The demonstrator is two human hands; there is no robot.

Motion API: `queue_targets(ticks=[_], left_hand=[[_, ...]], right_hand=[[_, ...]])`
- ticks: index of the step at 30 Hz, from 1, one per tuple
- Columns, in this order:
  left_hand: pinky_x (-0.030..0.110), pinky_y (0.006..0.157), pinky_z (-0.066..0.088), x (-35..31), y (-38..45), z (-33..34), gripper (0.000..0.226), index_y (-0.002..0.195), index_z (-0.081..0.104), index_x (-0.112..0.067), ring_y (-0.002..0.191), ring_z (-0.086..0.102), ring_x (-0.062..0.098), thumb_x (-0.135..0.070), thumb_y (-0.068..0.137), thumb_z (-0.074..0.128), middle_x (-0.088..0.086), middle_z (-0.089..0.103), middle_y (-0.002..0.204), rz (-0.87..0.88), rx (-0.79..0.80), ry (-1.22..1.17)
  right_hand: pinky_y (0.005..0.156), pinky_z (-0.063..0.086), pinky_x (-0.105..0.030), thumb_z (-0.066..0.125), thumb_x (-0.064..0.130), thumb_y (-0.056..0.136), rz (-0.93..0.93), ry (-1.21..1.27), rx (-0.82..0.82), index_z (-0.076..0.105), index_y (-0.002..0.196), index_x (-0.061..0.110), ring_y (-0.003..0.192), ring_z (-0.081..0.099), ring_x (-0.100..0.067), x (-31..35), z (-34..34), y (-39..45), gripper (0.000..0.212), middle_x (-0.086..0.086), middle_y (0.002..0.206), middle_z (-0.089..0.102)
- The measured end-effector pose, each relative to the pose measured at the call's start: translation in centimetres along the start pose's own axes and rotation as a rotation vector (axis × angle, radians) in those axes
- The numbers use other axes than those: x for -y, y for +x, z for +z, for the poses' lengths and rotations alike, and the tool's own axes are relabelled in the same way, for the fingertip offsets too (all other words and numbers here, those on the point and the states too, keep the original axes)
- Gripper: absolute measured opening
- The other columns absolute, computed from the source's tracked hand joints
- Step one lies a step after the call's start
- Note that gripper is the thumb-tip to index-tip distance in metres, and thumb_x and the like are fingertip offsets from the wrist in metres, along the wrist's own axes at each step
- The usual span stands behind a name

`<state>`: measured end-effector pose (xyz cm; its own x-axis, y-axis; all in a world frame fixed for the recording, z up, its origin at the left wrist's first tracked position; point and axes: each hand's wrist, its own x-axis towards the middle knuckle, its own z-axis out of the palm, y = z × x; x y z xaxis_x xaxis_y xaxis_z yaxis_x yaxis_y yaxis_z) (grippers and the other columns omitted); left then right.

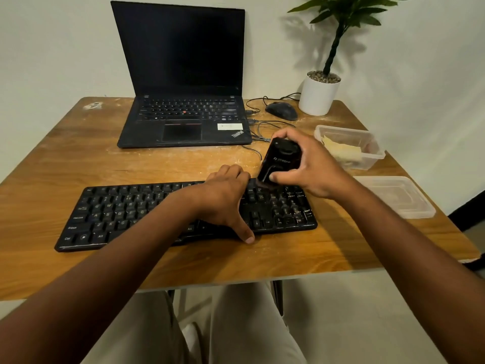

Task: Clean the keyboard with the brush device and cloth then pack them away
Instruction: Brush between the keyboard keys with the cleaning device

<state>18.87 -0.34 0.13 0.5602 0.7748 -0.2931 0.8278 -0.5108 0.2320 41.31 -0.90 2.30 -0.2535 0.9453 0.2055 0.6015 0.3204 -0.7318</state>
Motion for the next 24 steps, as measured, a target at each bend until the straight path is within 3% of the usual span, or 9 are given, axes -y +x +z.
queue_targets(ticks=[5, 8, 12, 15, 21, 24], left_hand=[[0.046, 0.122, 0.031, 0.0, -0.1, 0.1, 0.133, 0.157, 0.023, -0.020, 0.140, 0.025, 0.022, -0.072, 0.054, 0.090, 0.000, 0.027, 0.151, 0.008, 0.006, 0.019], [0.047, 0.121, 0.032, 0.0, -0.1, 0.1, 0.133, 0.157, 0.024, -0.020, 0.139, 0.026, 0.022, -0.073, 0.053, 0.090, 0.000, 0.028, 0.151, 0.007, -0.003, 0.018], [0.046, 0.122, 0.031, -0.1, -0.1, 0.1, 0.133, 0.156, 0.024, -0.021, 0.139, 0.026, 0.022, -0.072, 0.053, 0.090, 0.000, 0.029, 0.150, 0.009, -0.004, 0.015], [0.046, 0.122, 0.031, -0.1, -0.1, 0.1, 0.134, 0.157, 0.023, -0.020, 0.140, 0.025, 0.022, -0.071, 0.054, 0.091, 0.000, 0.028, 0.151, 0.006, -0.001, 0.011], [0.045, 0.120, 0.032, -0.1, -0.1, 0.1, 0.130, 0.155, 0.027, -0.020, 0.137, 0.028, 0.022, -0.071, 0.054, 0.090, 0.000, 0.030, 0.148, 0.012, -0.007, 0.015], [0.045, 0.120, 0.033, -0.1, -0.1, 0.1, 0.129, 0.154, 0.027, -0.020, 0.137, 0.028, 0.021, -0.070, 0.054, 0.091, -0.001, 0.030, 0.148, 0.010, -0.014, 0.007]], right_hand=[[0.070, 0.054, -0.019, 0.088, 0.005, 0.075, 0.066, -0.154, 0.105, 0.054, 0.119, 0.031, 0.095, 0.067, -0.005, -1.5, -2.1, -0.8, 0.061, 0.010, 0.107, 0.066], [0.073, 0.055, -0.028, 0.089, 0.007, 0.072, 0.089, -0.279, 0.124, 0.053, 0.118, 0.033, 0.095, 0.065, -0.010, -1.5, -4.4, -0.8, 0.063, 0.010, 0.105, 0.065], [0.075, 0.056, -0.016, 0.089, 0.006, 0.074, 0.037, -0.089, 0.009, 0.054, 0.117, 0.030, 0.099, 0.064, -0.003, -0.3, -2.3, -0.7, 0.061, 0.012, 0.109, 0.064], [0.077, 0.061, -0.023, 0.087, 0.004, 0.076, 0.034, 0.024, 0.034, 0.054, 0.120, 0.029, 0.100, 0.065, -0.005, -0.5, -0.1, -1.2, 0.061, 0.010, 0.112, 0.062], [0.083, 0.061, -0.041, 0.088, 0.006, 0.073, 0.089, -0.237, 0.138, 0.055, 0.117, 0.032, 0.097, 0.067, -0.011, -1.7, -4.0, -1.3, 0.061, 0.009, 0.106, 0.066], [0.081, 0.059, -0.035, 0.089, 0.008, 0.073, 0.054, -0.206, 0.083, 0.056, 0.116, 0.032, 0.102, 0.066, -0.011, -0.8, -4.2, -0.7, 0.060, 0.010, 0.109, 0.066]])
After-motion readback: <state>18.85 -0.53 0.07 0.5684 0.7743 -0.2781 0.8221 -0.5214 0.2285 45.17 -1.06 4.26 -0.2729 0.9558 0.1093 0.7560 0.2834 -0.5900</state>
